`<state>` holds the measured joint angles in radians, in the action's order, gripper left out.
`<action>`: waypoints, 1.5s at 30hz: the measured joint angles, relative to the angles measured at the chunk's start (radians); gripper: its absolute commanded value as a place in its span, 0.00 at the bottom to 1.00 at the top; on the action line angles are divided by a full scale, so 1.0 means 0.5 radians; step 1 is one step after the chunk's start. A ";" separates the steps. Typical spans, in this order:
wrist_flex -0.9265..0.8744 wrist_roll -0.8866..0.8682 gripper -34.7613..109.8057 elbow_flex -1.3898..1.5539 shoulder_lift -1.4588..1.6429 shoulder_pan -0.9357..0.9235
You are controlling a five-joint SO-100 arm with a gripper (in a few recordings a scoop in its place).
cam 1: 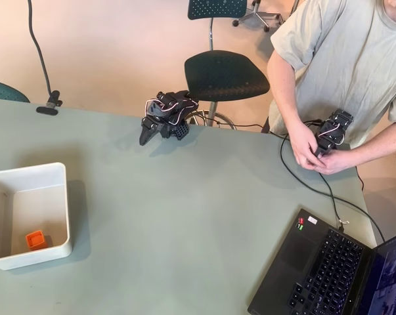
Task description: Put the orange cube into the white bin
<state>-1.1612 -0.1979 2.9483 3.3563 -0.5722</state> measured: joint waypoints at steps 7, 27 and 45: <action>0.000 0.000 0.26 0.123 0.000 0.000; 0.000 0.000 0.26 0.172 0.000 0.006; 0.003 0.000 0.26 0.316 0.000 0.006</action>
<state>-1.1597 -0.1979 3.1063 3.3563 -0.5691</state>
